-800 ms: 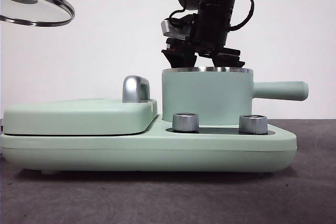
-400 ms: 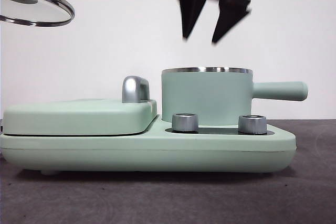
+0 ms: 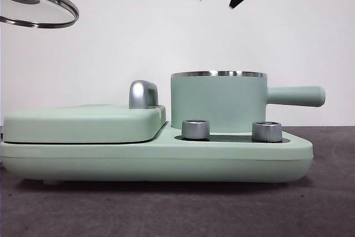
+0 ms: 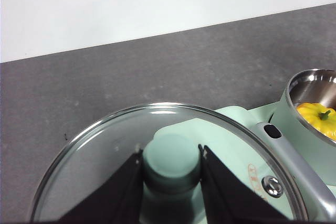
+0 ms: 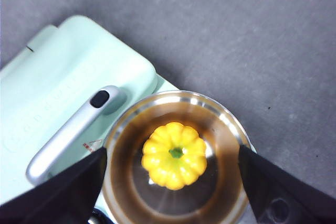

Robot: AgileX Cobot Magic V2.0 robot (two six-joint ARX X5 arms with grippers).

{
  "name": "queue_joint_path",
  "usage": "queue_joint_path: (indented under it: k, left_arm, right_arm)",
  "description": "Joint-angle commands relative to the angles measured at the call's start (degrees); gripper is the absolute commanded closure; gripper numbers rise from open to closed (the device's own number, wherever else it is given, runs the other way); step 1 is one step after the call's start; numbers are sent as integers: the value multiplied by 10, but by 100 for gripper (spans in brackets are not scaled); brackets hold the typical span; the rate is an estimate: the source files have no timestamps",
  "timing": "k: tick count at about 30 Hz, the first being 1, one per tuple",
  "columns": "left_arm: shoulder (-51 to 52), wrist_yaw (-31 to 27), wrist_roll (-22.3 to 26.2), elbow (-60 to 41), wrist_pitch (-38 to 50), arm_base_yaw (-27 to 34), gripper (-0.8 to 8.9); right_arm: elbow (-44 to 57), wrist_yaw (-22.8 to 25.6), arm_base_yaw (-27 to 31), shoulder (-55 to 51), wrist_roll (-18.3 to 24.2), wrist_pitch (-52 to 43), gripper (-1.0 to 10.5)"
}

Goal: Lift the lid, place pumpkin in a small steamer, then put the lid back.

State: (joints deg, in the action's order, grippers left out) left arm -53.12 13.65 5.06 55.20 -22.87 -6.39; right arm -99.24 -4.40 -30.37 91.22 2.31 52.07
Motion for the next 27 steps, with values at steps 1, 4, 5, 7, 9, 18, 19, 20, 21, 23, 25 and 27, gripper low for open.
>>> queue_joint_path:
  k: [1, 4, 5, 7, 9, 18, 19, 20, 21, 23, 25, 27]
  left_arm:
    - [0, 3, -2, 7, 18, 0, 803]
    - [-1, 3, -2, 7, 18, 0, 803]
    - [-1, 3, -2, 7, 18, 0, 803]
    - [-1, 3, -2, 7, 18, -1, 803]
    - [-2, 3, -2, 7, 18, -3, 803]
    - [-16, 3, -2, 7, 18, -48, 803]
    - [-18, 3, -2, 7, 19, -55, 803]
    - [-20, 3, -2, 7, 20, -61, 803]
    - [-24, 3, -2, 7, 21, -69, 803]
    - [-31, 3, -2, 7, 25, -81, 803]
    - [-42, 3, -3, 7, 35, -95, 803]
    - [-54, 3, -3, 7, 50, -112, 803]
  right_arm:
    - [66, 0, -5, -35, -22, -43, 562]
    - [158, 0, -6, -97, -38, -101, 562]
    - [184, 0, -6, -116, -43, -118, 562]
    - [251, 0, -6, -167, -53, -155, 562]
    - [299, 5, -6, -207, -60, -174, 562]
    - [468, 54, -6, -401, -74, -186, 565]
    - [481, 63, -6, -424, -77, -186, 565]
    - [492, 69, -6, -442, -79, -186, 565]
    - [506, 77, -6, -468, -82, -186, 565]
    - [523, 81, -6, -505, -82, -183, 566]
    - [537, 90, -6, -541, -84, -168, 569]
    - [546, 97, -6, -569, -84, -150, 569]
